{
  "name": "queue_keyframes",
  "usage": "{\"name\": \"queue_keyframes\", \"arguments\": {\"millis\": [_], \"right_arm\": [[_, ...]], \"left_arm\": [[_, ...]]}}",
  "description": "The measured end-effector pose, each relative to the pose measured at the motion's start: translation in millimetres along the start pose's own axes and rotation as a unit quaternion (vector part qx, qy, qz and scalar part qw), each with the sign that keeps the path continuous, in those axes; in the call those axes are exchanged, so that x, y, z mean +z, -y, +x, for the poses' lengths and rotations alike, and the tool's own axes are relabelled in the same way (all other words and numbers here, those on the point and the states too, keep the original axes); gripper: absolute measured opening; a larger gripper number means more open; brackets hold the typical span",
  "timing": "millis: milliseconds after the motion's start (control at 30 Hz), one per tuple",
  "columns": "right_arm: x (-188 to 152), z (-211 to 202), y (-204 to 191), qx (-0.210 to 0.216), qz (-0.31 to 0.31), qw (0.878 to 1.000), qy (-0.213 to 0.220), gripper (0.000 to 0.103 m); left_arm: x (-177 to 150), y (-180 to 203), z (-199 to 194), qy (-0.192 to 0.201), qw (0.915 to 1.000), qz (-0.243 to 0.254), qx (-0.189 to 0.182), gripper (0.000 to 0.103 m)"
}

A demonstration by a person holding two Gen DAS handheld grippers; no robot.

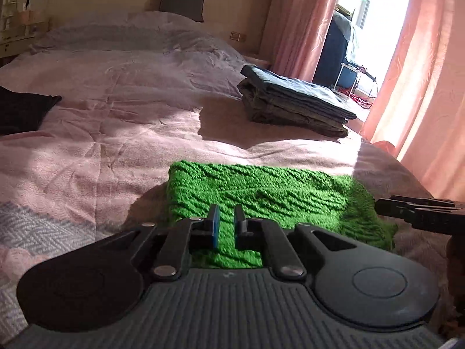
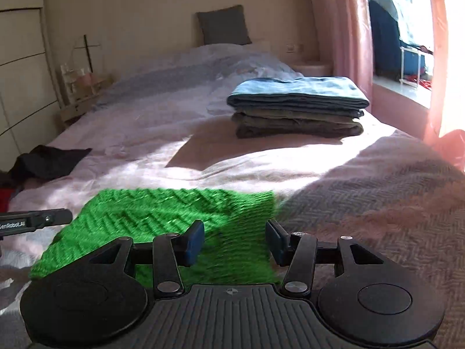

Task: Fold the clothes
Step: 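Release the sweater and pull both open tools back from the folded bundle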

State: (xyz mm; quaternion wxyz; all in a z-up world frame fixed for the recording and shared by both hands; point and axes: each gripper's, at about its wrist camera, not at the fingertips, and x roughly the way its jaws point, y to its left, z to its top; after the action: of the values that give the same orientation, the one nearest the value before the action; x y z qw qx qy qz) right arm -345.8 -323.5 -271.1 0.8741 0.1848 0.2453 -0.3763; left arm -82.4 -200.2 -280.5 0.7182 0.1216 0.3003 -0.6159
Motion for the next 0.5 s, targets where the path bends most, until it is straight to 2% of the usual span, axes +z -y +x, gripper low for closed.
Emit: {"name": "queue_keyframes", "arguments": {"millis": [100, 200, 267, 400, 500], "right_arm": [[-30.4, 9.5, -23.6, -0.01, -0.064, 0.997, -0.033, 0.051], [-53.9, 11.4, -18.1, -0.017, -0.044, 0.998, -0.028, 0.051], [-54.4, 12.5, -15.2, -0.015, -0.03, 0.999, -0.033, 0.051], [-52.6, 21.3, -25.5, -0.034, -0.055, 0.997, -0.033, 0.051], [-48.9, 12.4, -26.4, -0.042, -0.027, 0.998, -0.033, 0.052]], "left_arm": [[-30.2, 0.7, -2.4, -0.007, 0.9996, 0.01, 0.024, 0.008], [-46.0, -4.5, -6.2, -0.002, 0.9995, 0.003, 0.031, 0.007], [-46.8, -2.7, -2.3, -0.005, 0.999, 0.01, 0.043, 0.007], [-44.9, 6.0, 0.8, -0.012, 0.9973, 0.023, 0.068, 0.006], [-38.0, 16.1, -16.7, -0.018, 0.9958, -0.012, 0.09, 0.006]]}}
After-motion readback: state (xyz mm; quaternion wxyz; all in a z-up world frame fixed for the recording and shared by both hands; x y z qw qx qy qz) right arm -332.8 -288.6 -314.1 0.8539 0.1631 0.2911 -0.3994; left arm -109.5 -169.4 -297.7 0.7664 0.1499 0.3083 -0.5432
